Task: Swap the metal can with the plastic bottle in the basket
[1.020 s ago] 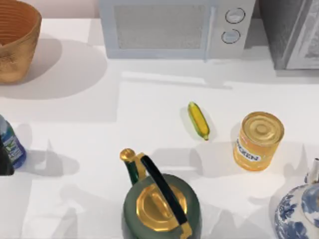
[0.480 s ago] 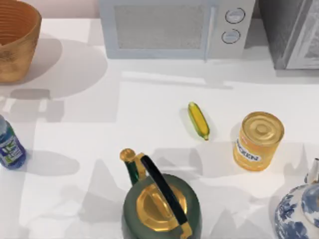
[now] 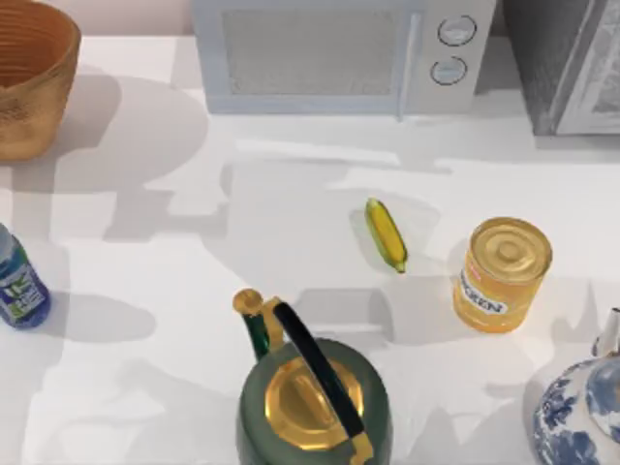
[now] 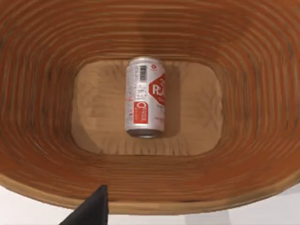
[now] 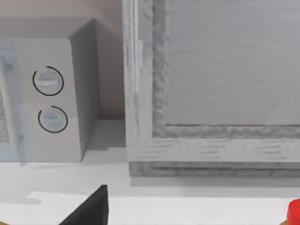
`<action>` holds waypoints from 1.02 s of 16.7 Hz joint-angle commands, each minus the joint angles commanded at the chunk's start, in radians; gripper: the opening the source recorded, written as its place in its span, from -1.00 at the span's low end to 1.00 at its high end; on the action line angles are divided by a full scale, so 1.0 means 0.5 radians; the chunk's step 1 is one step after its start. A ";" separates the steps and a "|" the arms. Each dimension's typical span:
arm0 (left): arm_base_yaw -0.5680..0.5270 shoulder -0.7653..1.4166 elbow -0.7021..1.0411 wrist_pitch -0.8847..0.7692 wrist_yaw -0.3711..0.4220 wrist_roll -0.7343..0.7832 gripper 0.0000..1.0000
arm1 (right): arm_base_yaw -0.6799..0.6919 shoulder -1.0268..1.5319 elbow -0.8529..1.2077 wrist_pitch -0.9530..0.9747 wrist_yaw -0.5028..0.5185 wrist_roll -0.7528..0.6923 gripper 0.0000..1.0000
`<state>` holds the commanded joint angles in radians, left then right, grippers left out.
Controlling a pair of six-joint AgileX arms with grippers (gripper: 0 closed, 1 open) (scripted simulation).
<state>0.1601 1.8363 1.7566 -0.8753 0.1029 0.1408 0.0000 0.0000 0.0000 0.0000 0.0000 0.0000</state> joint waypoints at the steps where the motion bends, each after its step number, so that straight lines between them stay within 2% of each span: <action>1: 0.012 0.185 0.182 -0.084 0.007 0.017 1.00 | 0.000 0.000 0.000 0.000 0.000 0.000 1.00; 5: 0.049 0.834 0.819 -0.372 0.026 0.079 1.00 | 0.000 0.000 0.000 0.000 0.000 0.000 1.00; 9: 0.072 1.284 1.263 -0.564 0.037 0.124 1.00 | 0.000 0.000 0.000 0.000 0.000 0.000 1.00; 12: 0.079 1.445 1.423 -0.630 0.041 0.140 1.00 | 0.000 0.000 0.000 0.000 0.000 0.000 1.00; 17: 0.080 1.463 1.440 -0.637 0.042 0.142 1.00 | 0.000 0.000 0.000 0.000 0.000 0.000 1.00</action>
<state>0.2002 2.5676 2.4765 -1.1938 0.1239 0.2118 0.0000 0.0000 0.0000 0.0000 0.0000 0.0000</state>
